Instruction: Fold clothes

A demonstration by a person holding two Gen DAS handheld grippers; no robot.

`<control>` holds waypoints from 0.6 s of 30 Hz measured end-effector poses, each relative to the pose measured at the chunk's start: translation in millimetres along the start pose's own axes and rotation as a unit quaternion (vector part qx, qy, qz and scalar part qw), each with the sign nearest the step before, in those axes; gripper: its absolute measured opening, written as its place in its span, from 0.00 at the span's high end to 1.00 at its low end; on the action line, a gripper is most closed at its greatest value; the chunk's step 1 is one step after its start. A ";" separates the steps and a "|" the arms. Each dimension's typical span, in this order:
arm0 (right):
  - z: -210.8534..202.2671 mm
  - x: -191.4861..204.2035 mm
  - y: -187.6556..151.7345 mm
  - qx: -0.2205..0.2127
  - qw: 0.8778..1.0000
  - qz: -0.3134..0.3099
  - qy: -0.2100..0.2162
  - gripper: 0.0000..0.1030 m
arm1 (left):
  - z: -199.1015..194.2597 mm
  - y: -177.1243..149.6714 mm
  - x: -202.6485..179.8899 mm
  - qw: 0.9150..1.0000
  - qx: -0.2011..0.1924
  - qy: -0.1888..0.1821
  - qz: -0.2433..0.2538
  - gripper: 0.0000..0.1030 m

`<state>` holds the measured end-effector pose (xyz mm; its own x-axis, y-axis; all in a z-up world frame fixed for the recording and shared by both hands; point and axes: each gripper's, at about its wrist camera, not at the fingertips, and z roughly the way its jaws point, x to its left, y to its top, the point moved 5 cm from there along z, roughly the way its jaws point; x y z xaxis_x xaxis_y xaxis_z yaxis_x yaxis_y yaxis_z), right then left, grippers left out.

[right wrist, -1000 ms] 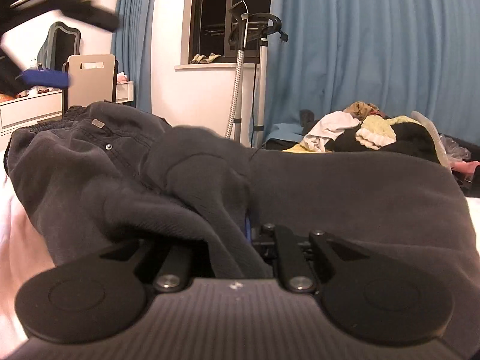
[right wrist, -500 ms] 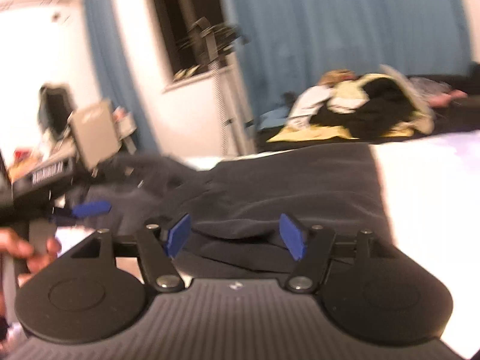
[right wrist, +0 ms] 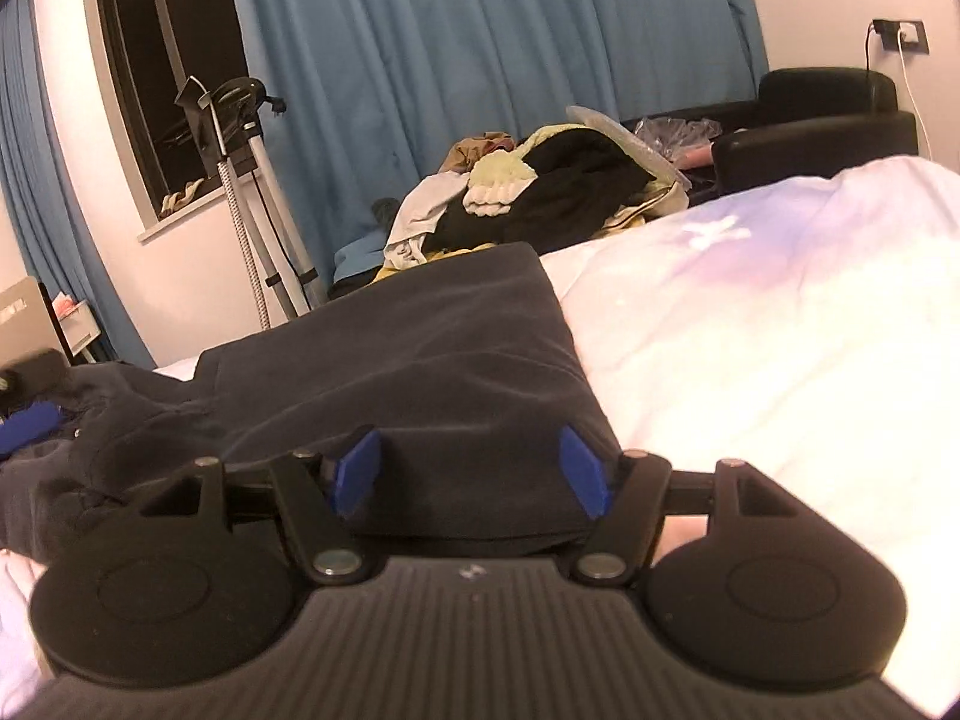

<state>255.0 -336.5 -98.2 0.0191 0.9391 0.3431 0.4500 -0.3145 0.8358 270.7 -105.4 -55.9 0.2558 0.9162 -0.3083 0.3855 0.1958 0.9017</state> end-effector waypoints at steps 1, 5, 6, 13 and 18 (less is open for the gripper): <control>-0.3 -1.2 -0.4 -0.001 1.000 0.007 0.004 0.33 | 7.8 -5.8 -0.9 1.000 0.015 -0.001 0.004 0.29; -4.4 -8.8 5.3 -0.021 0.999 0.027 0.018 0.24 | 28.1 -29.4 7.4 0.996 0.074 0.045 0.011 0.73; -4.8 -13.5 8.2 -0.029 0.999 0.035 0.013 0.20 | 28.7 -32.2 12.8 0.996 0.079 0.048 -0.002 0.76; 26.3 -61.5 5.1 0.048 0.982 0.181 0.039 0.15 | 11.9 -29.5 25.2 0.995 0.081 0.054 -0.031 0.88; 45.7 -76.2 -1.5 0.084 0.935 0.311 0.150 0.14 | 3.1 -28.1 30.9 0.994 0.085 0.057 -0.044 0.88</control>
<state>293.7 -401.2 -145.1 0.0840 0.4921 0.8665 0.5688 -0.7377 0.3638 270.5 -83.6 -91.8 0.1163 0.9340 -0.3379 0.5482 0.2233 0.8060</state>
